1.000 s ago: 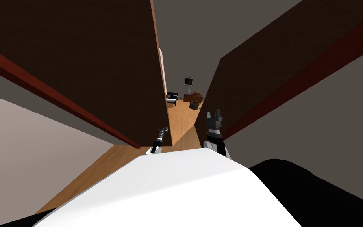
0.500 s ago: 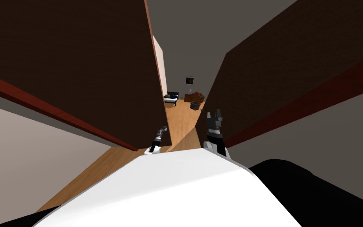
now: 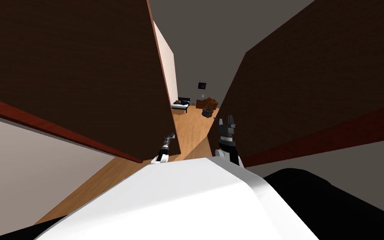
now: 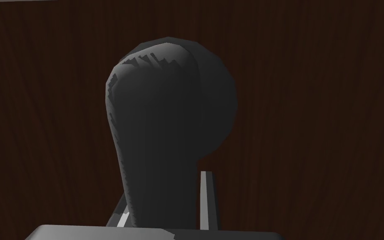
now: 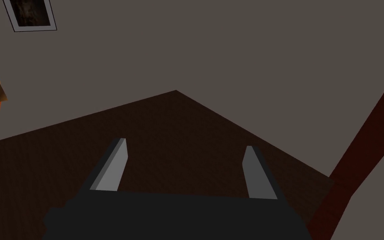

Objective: Push the door open

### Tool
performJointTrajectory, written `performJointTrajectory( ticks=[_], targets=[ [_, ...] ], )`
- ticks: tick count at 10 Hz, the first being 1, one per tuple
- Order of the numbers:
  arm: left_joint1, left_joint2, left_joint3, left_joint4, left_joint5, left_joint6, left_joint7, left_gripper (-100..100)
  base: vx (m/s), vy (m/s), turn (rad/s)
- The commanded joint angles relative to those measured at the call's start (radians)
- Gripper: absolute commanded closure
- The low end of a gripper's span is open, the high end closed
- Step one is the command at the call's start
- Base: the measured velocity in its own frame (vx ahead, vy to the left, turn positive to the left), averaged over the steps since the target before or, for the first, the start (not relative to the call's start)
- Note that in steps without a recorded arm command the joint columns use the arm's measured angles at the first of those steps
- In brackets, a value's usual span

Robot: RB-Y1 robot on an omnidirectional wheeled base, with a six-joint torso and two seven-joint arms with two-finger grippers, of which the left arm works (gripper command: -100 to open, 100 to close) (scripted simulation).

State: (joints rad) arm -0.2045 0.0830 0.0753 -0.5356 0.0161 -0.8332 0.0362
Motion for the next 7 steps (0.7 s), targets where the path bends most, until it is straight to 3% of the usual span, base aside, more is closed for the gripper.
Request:
performJointTrajectory(
  ticks=[1, 2, 3, 7],
  targets=[
    [0.027, 0.009, 0.005, -0.050, 0.001, 0.025, -0.001, 100, 0.049, -0.009, -0.007],
    [0.027, 0.009, 0.005, -0.061, 0.001, 0.025, -0.001, 100, 0.002, 0.008, -0.026],
    [0.028, 0.013, 0.028, -0.059, 0.014, 0.026, -0.010, 100, 0.099, -0.057, 0.062],
    [0.028, 0.015, 0.051, -0.058, 0.027, 0.027, -0.018, 100, 0.147, -0.080, 0.062]
  ],
)
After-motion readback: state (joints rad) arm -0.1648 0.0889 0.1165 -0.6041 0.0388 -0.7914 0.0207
